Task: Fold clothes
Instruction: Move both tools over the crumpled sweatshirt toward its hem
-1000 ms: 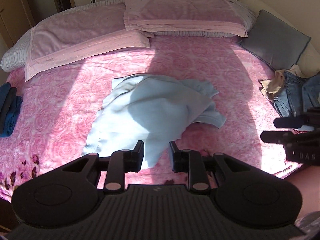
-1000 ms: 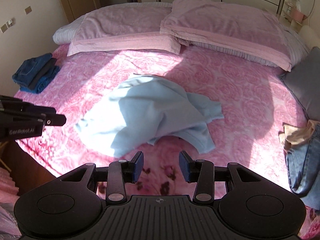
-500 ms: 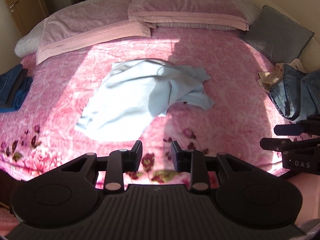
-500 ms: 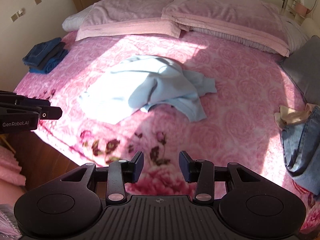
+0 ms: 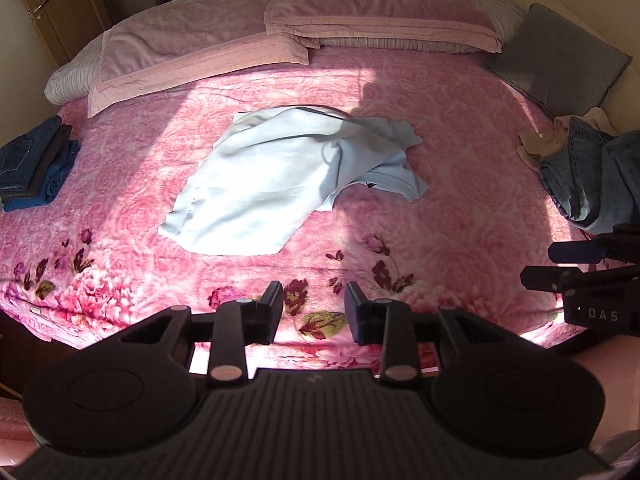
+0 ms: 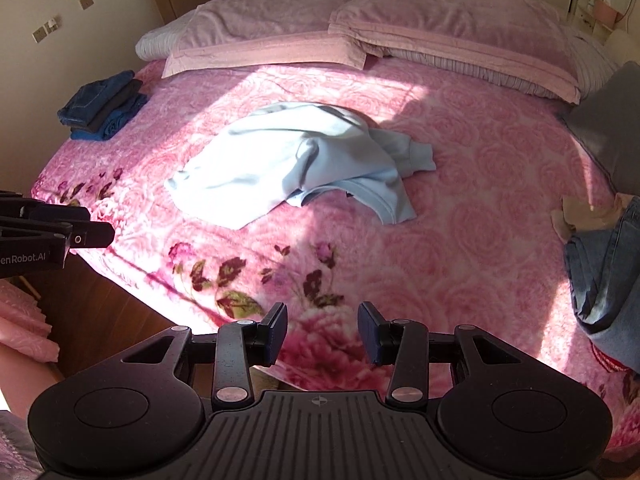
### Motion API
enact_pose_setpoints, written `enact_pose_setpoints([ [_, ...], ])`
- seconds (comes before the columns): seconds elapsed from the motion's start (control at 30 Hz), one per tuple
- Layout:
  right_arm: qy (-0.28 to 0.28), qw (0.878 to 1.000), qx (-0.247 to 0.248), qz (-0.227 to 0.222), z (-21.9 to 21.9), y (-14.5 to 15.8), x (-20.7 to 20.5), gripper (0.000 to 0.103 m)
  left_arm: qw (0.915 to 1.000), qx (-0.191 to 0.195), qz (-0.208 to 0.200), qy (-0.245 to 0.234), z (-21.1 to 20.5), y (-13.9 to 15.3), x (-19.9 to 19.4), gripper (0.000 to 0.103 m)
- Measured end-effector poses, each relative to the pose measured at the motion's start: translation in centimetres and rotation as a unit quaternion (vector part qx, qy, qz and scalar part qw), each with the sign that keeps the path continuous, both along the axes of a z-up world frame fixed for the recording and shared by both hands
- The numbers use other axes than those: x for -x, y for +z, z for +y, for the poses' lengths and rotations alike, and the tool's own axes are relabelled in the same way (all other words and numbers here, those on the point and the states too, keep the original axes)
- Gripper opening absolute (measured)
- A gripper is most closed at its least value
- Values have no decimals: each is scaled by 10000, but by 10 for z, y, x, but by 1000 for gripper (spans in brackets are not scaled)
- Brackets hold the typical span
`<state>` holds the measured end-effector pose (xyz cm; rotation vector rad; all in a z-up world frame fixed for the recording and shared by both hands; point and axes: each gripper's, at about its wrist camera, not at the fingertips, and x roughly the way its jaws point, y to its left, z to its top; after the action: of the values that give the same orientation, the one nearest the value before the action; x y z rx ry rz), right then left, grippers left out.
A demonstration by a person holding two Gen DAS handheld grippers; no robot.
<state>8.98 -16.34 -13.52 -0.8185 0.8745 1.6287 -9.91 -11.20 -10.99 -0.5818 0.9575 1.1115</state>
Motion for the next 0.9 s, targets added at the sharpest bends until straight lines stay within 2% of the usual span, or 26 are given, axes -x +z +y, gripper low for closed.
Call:
enact_pose_setpoints([
  [0.2, -153, 9999, -59, -45, 18, -5, 0, 43, 10000, -21, -57, -61, 20, -10, 11, 31],
  [0.47, -849, 9960, -257, -106, 57, -20, 6, 43, 9987, -72, -59, -496, 79, -31, 38, 34],
  [0.67, -1368, 9896, -405, -151, 87, -32, 10, 43, 9945, -43, 18, -1047, 130, -44, 59, 48],
  [0.8, -1681, 9846, -444, -205, 103, -43, 14, 43, 9902, 32, 41, -1393, 157, -65, 72, 48],
  [0.9, -1840, 9819, -336, -303, 109, -60, 20, 43, 9881, 236, 118, -1514, 169, -91, 80, 48],
])
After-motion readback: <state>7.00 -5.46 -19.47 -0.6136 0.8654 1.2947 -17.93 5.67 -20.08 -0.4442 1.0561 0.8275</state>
